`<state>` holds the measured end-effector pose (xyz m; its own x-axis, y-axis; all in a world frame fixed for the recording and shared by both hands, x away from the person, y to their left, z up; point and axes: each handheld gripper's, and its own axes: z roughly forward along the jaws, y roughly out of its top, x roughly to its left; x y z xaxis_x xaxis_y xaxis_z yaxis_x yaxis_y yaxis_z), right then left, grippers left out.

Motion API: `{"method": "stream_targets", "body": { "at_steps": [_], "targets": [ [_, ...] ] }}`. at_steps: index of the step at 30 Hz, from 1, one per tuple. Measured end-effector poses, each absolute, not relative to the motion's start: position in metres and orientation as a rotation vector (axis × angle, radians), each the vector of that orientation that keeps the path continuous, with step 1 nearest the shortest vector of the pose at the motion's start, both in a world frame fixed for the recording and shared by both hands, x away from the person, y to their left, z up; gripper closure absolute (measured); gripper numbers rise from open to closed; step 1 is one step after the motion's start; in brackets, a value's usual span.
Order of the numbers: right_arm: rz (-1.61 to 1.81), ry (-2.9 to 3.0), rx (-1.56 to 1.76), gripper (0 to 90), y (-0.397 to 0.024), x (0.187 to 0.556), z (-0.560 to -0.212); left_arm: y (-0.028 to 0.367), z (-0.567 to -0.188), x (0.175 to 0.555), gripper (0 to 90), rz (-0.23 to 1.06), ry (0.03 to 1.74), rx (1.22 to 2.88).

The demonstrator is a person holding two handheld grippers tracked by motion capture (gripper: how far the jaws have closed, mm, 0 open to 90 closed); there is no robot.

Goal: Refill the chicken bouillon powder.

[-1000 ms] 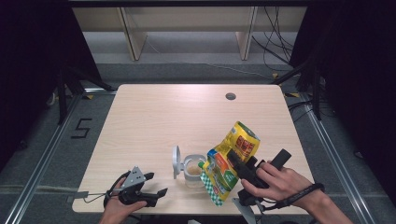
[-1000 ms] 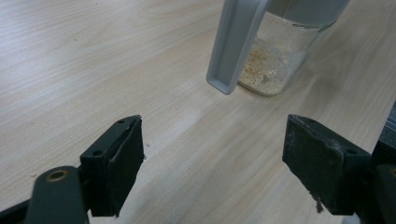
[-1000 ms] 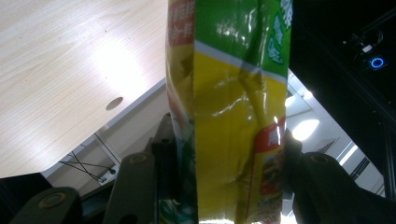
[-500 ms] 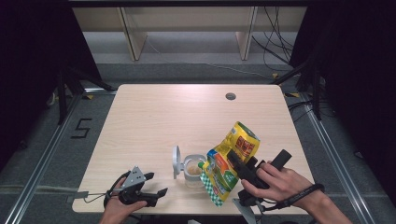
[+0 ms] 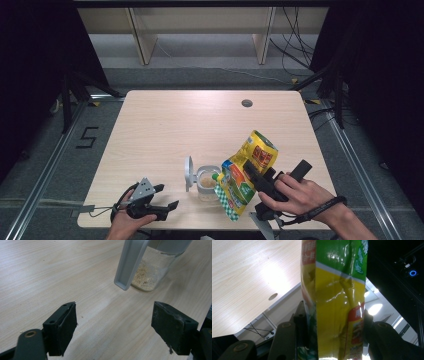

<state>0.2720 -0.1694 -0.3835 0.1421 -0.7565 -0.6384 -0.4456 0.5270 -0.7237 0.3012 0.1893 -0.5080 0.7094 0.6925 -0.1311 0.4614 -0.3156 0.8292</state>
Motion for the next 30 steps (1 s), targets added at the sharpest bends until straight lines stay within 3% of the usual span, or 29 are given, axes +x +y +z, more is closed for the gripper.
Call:
{"method": "stream_targets", "body": {
  "at_steps": [30],
  "targets": [
    [-0.291,1.499,-1.065,58.4,-0.1700,0.2729,-0.3865,0.1893,-0.5067,0.3004,20.1,0.317,0.871,1.981]
  ]
}}
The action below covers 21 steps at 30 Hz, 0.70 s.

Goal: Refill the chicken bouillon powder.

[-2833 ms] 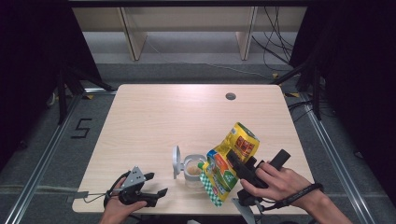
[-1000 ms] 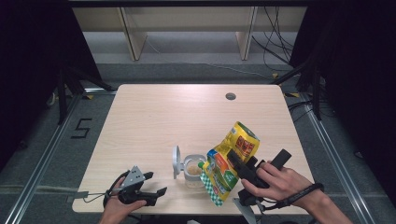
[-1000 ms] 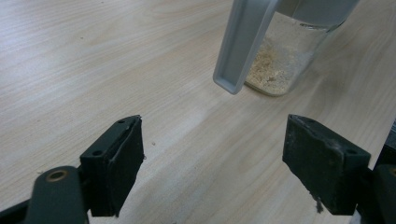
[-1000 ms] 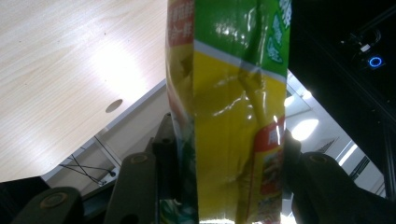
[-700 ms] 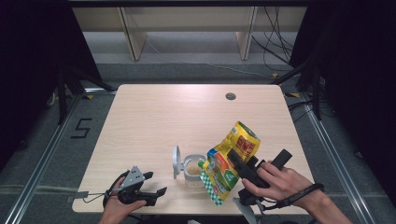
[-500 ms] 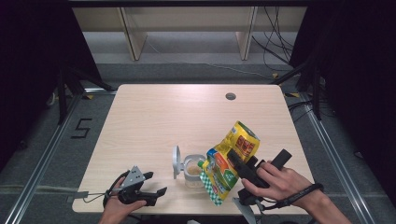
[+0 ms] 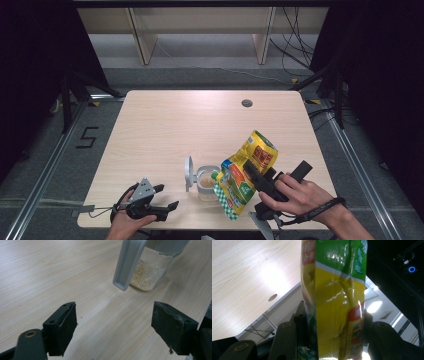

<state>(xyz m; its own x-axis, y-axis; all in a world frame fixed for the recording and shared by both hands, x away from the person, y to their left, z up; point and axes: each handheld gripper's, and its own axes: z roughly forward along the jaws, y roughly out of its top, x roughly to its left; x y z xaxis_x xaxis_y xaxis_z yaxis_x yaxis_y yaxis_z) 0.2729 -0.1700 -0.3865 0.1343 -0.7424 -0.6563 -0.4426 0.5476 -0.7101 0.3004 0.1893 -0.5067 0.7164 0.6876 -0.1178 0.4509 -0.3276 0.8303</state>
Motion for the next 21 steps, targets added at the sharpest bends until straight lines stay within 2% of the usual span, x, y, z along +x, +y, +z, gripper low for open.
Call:
{"method": "stream_targets", "body": {
  "at_steps": [21],
  "targets": [
    [-0.289,1.494,-1.063,58.6,-0.1722,0.2730,-0.3879,0.1886,-0.5068,0.3001,20.1,0.318,0.869,1.974]
  ]
}}
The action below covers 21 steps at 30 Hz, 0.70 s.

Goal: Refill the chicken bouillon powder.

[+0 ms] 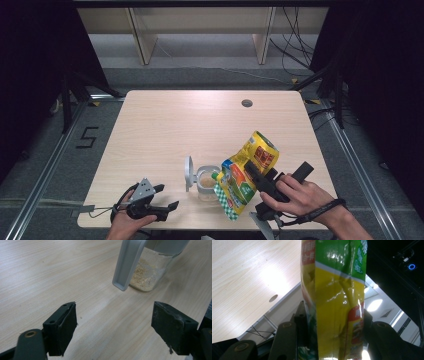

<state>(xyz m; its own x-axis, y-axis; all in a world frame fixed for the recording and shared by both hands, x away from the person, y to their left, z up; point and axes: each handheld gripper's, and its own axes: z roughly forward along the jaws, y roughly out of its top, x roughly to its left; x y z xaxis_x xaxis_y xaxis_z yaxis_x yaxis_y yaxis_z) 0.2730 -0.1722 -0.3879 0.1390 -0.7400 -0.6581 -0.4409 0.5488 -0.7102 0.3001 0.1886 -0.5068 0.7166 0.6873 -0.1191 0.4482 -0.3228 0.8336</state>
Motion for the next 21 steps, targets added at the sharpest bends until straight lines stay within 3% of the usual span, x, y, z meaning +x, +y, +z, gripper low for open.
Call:
{"method": "stream_targets", "body": {
  "at_steps": [21],
  "targets": [
    [-0.294,1.499,-1.059,59.2,-0.1731,0.2730,-0.3888,0.1883,-0.5059,0.2990,20.1,0.309,0.887,1.970]
  ]
}}
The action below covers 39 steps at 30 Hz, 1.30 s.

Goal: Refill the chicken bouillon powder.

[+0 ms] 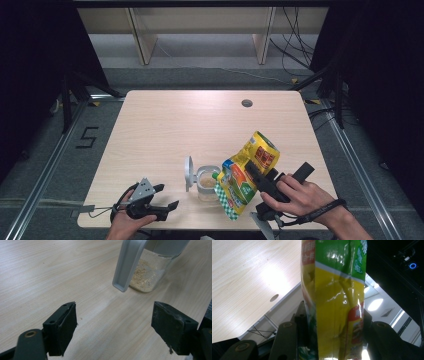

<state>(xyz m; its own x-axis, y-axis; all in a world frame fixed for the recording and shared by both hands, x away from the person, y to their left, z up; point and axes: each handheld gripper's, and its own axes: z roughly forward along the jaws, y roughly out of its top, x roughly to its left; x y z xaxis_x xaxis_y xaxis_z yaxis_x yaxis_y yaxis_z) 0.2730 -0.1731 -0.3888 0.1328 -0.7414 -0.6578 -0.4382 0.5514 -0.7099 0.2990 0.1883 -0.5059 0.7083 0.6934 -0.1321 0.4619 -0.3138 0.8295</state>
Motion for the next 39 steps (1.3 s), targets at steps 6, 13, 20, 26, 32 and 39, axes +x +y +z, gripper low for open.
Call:
{"method": "stream_targets", "body": {
  "at_steps": [6,13,20,26,32,39],
  "targets": [
    [-0.290,1.491,-1.055,59.1,-0.1730,0.2721,-0.3879,0.1876,-0.5065,0.2989,20.1,0.302,0.888,1.965],
    [-0.310,1.487,-1.080,59.3,-0.1711,0.2706,-0.3876,0.1880,-0.5058,0.2991,20.2,0.313,0.880,1.971],
    [-0.307,1.477,-1.088,59.4,-0.1685,0.2708,-0.3853,0.1881,-0.5055,0.2993,20.2,0.314,0.883,1.972],
    [-0.310,1.482,-1.086,59.4,-0.1672,0.2716,-0.3852,0.1878,-0.5057,0.2992,20.2,0.306,0.886,1.969],
    [-0.289,1.486,-1.071,59.5,-0.1681,0.2710,-0.3855,0.1882,-0.5054,0.2998,20.2,0.322,0.865,1.979],
    [-0.293,1.487,-1.074,59.5,-0.1690,0.2708,-0.3852,0.1882,-0.5055,0.2996,20.1,0.323,0.856,1.984]
  ]
}}
